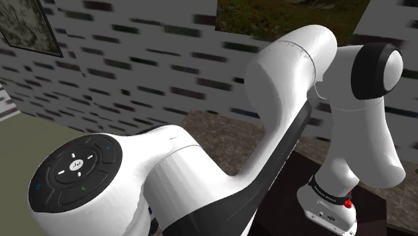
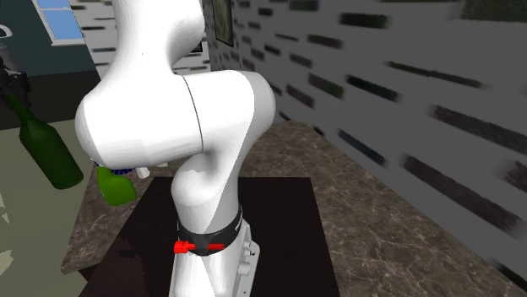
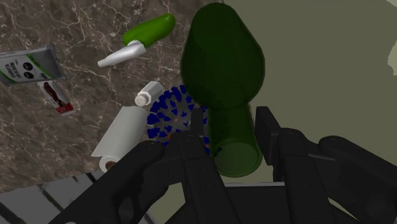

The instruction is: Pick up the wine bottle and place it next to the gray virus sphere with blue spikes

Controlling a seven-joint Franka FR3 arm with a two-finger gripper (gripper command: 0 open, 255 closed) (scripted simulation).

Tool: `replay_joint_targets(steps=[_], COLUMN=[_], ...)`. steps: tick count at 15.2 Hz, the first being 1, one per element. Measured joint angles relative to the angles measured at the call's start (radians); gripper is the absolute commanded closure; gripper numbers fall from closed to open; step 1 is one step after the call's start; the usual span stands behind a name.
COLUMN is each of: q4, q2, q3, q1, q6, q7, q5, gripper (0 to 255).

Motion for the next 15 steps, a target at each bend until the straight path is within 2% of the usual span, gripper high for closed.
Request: replay_joint_targets(steps=[15], q4=[-0.068], q2=[0.088], q3=[-0.056], q1=[0.026], q6=[0.136], q7=[0.06], q5=[-0.078], gripper=[255])
